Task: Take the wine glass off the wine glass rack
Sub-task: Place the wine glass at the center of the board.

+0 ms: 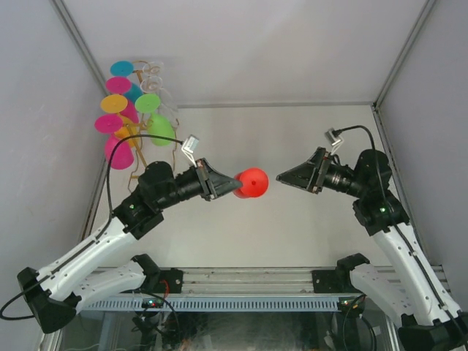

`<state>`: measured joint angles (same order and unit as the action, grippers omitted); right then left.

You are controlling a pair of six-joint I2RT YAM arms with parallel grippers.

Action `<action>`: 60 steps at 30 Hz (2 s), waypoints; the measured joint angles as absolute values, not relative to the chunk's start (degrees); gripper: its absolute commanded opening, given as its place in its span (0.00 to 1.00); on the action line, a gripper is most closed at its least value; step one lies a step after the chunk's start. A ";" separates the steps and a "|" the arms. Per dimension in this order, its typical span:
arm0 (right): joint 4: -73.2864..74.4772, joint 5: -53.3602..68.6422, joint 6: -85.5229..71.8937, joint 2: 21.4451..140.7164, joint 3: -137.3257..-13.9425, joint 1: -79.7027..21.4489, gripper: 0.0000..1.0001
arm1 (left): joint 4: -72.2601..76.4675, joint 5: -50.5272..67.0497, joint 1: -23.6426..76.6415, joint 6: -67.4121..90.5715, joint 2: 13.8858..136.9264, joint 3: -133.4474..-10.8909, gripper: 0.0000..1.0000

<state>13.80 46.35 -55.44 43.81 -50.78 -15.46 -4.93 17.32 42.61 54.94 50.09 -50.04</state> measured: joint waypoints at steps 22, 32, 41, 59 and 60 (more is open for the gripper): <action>11.31 48.88 -53.34 49.93 -50.59 -23.09 0.15 | -0.45 22.06 47.13 52.29 53.04 -49.45 0.00; 9.10 48.86 -52.64 49.67 -50.52 -23.68 0.00 | 0.43 24.53 47.22 51.99 54.22 -49.45 0.41; 6.63 46.37 -49.34 44.73 -48.56 -24.14 0.00 | 5.30 28.97 48.95 56.45 56.86 -47.75 0.33; 4.75 45.58 -46.17 41.93 -47.07 -24.58 0.20 | 14.15 28.97 53.89 61.82 61.84 -47.66 0.00; 4.64 45.65 -45.98 41.85 -47.07 -24.58 0.29 | 14.22 28.93 53.89 61.73 61.84 -47.66 0.00</action>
<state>4.64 45.65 -45.98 41.85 -47.07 -24.58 14.22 28.93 53.89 61.73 61.84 -47.66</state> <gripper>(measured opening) 0.088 0.022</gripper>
